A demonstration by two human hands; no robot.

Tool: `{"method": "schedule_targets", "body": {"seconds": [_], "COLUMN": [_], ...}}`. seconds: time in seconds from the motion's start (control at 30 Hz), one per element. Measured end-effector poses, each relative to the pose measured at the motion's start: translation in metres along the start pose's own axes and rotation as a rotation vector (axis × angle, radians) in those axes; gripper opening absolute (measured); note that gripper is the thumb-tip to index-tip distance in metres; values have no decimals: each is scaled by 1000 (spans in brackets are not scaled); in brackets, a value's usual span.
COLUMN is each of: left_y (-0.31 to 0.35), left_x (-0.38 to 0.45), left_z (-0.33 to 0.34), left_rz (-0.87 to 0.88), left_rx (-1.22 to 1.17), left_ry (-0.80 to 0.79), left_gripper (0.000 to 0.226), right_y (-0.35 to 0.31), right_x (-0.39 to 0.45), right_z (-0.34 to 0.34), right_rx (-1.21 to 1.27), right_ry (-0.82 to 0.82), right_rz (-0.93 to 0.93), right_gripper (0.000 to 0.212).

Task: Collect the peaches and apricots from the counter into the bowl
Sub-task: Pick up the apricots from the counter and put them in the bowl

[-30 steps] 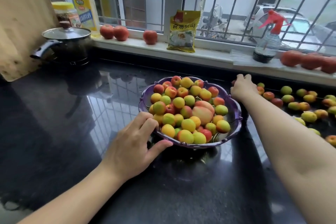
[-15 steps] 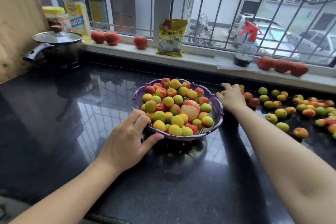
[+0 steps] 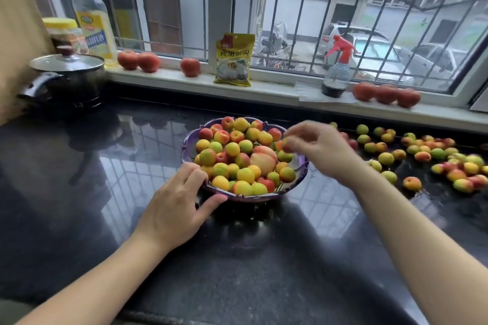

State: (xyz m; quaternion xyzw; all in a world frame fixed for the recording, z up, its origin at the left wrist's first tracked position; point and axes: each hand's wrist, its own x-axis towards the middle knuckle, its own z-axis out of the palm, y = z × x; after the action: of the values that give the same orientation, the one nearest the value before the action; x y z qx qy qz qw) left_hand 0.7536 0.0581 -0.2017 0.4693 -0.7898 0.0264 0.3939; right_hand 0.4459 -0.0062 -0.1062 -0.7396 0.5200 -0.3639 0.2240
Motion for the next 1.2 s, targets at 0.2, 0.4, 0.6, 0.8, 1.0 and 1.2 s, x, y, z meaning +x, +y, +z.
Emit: {"method": "schedule_targets", "body": {"seconds": [0.2,0.4,0.6,0.8,1.0,1.2], "left_y": [1,0,-1,-1,-3,-4], "left_x": [-1,0,1,1,0,0], "left_z": [0,0,1,1,1,2], "left_rz": [0,20,19,14,-2,11], "left_rx": [-4,2,11,14,14,8], "left_ry": [-6,-4,3,-8,-8,-10], "left_gripper": [48,51,60,59,59,58], "right_y": [-7,35,83,103,116,141], "right_x": [-32,-39,9,76,96,80], "right_z": [45,18,12,20,20,-1], "right_rx": [17,60,-456,-770,-1034,-1106], "right_ry": [105,518,253,-77,-41,87], "right_rz": [-32,177,318,228,137,266], "right_gripper": [21,38,20,53,27,30]}}
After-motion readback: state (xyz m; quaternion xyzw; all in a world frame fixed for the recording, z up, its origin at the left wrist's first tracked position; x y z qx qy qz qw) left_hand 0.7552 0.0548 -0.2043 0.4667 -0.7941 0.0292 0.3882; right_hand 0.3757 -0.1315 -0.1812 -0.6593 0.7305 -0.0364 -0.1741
